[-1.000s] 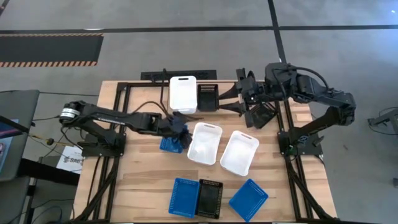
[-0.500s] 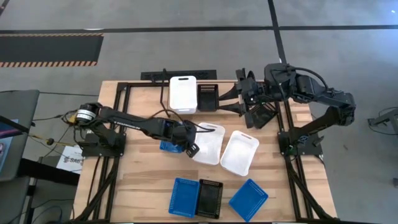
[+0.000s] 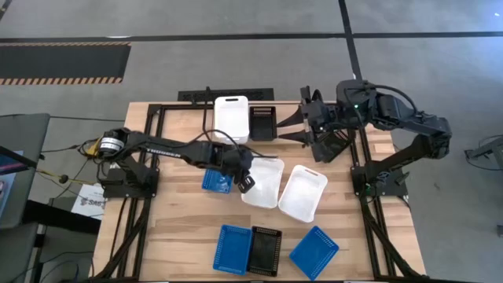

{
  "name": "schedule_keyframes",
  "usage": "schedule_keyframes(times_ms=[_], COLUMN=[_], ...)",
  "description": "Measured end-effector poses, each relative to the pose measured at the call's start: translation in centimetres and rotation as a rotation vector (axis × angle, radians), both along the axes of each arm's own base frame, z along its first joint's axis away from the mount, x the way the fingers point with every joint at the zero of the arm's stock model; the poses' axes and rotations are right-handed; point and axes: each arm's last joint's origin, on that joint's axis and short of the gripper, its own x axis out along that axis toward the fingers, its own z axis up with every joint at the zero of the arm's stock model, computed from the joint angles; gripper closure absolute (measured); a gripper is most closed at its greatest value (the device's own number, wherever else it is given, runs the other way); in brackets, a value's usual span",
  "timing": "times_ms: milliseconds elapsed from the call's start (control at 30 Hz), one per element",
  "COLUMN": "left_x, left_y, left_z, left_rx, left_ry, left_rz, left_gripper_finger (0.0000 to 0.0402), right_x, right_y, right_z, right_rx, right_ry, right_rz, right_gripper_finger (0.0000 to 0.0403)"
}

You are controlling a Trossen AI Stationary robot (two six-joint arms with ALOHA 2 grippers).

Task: Stack baskets on shelf by color
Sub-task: Stack the left white bin on top of the white bin on the shelf

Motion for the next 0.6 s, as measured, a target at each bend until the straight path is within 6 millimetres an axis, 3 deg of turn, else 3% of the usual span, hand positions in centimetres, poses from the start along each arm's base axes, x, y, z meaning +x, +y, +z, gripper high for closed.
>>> schedule_keyframes(times_ms=[233, 600], left_x=[0.4, 1.4], left_y=[1.3, 1.3], left_z=[-1.1, -4.1], left_rx=[-0.156, -0.190], left_ry=[0.031, 0.124], left_rz=[0.084, 0.102], left_gripper_finger=[0.0313, 0.0308], right_x=[-0.7, -1.1], right_y=[0.0, 0.1], right_z=[0.2, 0.0], right_rx=[0.000, -0.006], right_ry=[0.007, 0.031], right_rz=[0.002, 0.007], right_gripper_finger=[0.0252, 0.0255])
